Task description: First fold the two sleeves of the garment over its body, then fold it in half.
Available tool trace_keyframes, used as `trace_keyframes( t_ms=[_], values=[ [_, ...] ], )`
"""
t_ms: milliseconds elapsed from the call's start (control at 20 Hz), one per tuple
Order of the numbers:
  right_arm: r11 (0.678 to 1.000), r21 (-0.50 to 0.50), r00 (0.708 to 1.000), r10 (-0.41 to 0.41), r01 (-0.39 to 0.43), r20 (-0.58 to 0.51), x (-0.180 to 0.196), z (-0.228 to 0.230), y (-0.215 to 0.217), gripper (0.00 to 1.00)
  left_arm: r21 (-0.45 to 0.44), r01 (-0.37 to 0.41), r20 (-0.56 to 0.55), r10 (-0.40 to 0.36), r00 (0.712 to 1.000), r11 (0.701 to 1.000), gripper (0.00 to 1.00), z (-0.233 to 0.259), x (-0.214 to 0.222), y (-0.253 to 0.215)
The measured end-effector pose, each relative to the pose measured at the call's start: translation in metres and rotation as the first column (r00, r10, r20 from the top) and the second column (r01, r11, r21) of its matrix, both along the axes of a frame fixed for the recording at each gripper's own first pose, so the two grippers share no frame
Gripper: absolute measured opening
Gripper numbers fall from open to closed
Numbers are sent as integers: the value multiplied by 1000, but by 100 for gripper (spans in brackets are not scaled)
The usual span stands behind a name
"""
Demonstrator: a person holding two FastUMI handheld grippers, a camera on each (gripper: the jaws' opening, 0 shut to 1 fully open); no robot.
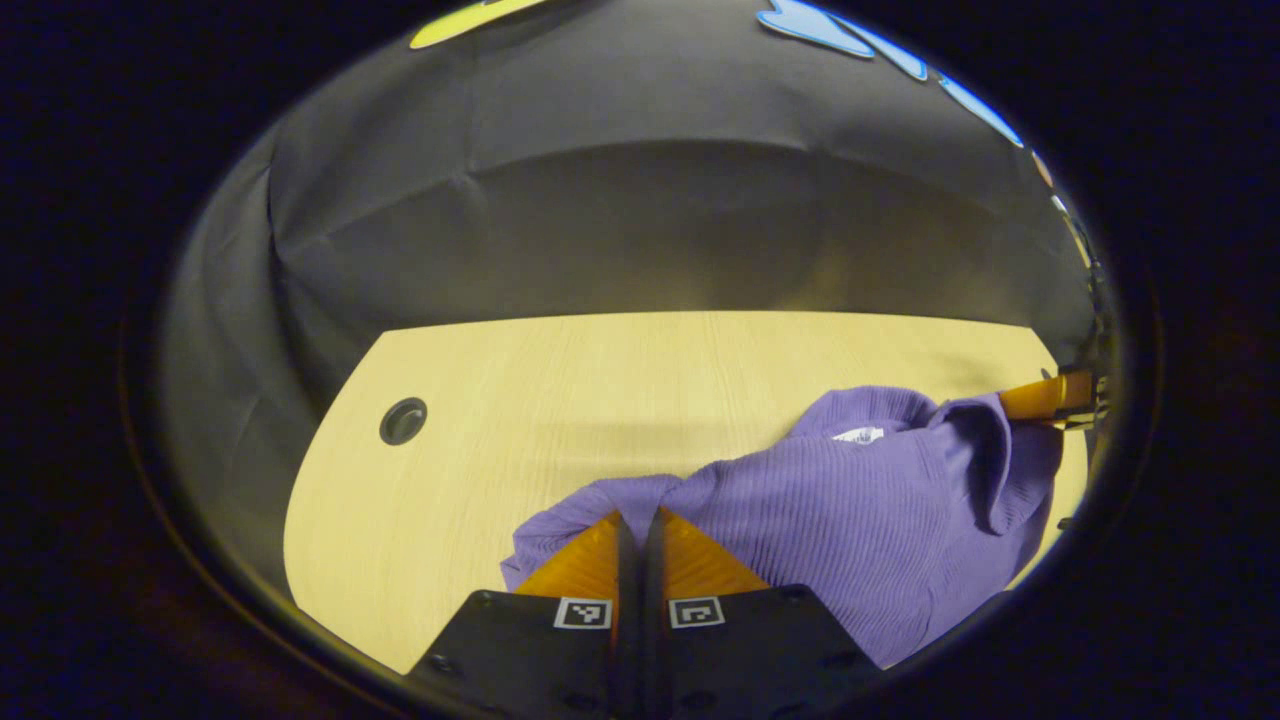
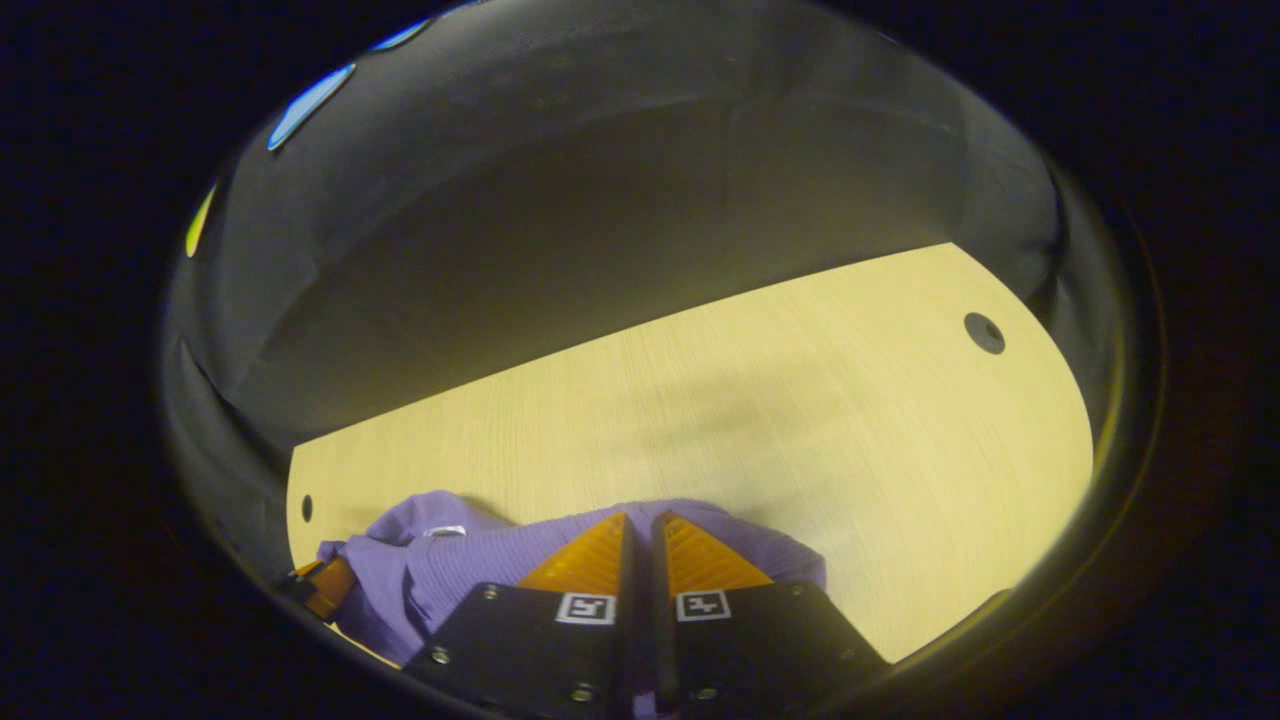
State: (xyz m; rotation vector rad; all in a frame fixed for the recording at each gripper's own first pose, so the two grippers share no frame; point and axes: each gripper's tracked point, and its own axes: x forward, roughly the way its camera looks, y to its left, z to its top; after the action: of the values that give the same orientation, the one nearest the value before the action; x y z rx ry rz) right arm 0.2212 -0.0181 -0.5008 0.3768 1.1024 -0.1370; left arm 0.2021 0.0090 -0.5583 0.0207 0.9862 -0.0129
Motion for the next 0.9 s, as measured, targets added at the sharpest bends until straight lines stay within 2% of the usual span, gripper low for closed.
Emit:
trace_keyframes(
  t_ms=[100,150,200,250,350,450,500,600,700,750,800,900],
  values=[
    [1000,-8,1000,-2,2,5,0,5,-4,11,18,12,2,-12,1000,1000,7,2,1,-2],
    [1000,-19,1000,-4,4,13,1,9,-8,18,14,15,3,-15,1000,1000,7,4,1,-4],
    [1000,-20,1000,-6,6,19,2,12,-9,21,1,12,6,-12,1000,1000,13,6,1,-4],
    [1000,-18,1000,-7,7,25,2,16,-9,27,-21,5,7,-5,1000,1000,13,8,-1,-8],
    [1000,-21,999,-3,4,35,2,27,-11,46,-57,-18,11,19,1000,998,17,19,-4,-9],
    [999,-34,998,8,-6,64,1,43,-13,46,-101,-46,34,49,998,994,17,36,-6,-11],
    [999,-39,996,13,-10,85,0,54,-12,42,-121,-60,55,67,996,991,24,50,-7,-10],
    [999,-51,989,23,-16,143,0,81,-10,41,-167,-80,113,99,989,983,24,81,-5,-11],
    [998,-62,978,41,-29,202,-3,114,-9,46,-178,-79,174,110,978,981,23,114,-4,-7],
    [997,-62,973,50,-37,226,-5,129,-6,42,-176,-73,205,109,973,982,23,132,-7,-4],
    [997,-64,967,57,-42,250,-8,144,-5,46,-177,-64,236,106,966,982,23,153,-11,-2],
    [996,-76,949,71,-50,309,-18,180,-3,42,-186,-54,302,110,947,981,23,197,-19,0]
  ],
)
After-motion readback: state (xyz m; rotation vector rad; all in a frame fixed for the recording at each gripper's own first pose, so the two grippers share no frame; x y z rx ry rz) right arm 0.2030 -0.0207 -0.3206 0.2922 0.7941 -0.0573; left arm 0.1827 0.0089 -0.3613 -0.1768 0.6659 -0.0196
